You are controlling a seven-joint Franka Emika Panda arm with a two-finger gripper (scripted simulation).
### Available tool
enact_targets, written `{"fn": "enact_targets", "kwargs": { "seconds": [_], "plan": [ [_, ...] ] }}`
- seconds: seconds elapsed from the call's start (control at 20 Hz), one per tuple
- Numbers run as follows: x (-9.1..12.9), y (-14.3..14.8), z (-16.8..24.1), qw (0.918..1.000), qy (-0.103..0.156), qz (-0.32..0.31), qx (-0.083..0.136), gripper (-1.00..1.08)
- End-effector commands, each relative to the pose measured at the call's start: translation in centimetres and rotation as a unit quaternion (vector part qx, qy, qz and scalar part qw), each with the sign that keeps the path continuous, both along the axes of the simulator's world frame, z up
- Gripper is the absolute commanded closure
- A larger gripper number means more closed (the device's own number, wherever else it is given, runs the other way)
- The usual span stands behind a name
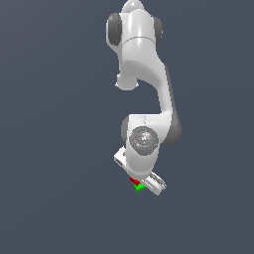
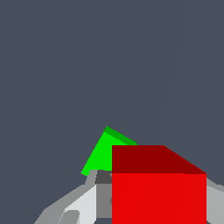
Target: Stack the red cube on top of the green cube.
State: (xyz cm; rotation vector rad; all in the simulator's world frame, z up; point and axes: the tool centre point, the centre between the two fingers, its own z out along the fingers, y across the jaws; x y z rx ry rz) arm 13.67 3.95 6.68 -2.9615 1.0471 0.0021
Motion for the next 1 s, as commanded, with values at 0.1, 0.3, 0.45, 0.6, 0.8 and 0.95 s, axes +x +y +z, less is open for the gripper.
{"fn": "enact_targets", "kwargs": {
  "seconds": [0.1, 0.3, 0.45, 0.6, 0.8, 0.95],
  "plan": [
    [0.73, 0.72, -0.26, 1.0000, -0.001, 0.000, 0.000, 1.08],
    [1.02, 1.04, -0.41, 1.0000, -0.001, 0.000, 0.000, 1.08],
    [1.09, 1.11, -0.44, 1.0000, -0.001, 0.000, 0.000, 1.08],
    [1.09, 1.11, -0.44, 1.0000, -0.001, 0.000, 0.000, -0.92],
    [1.09, 1.11, -0.44, 1.0000, -0.001, 0.000, 0.000, -0.92],
    [1.09, 1.11, -0.44, 1.0000, -0.001, 0.000, 0.000, -0.92]
  ]
}}
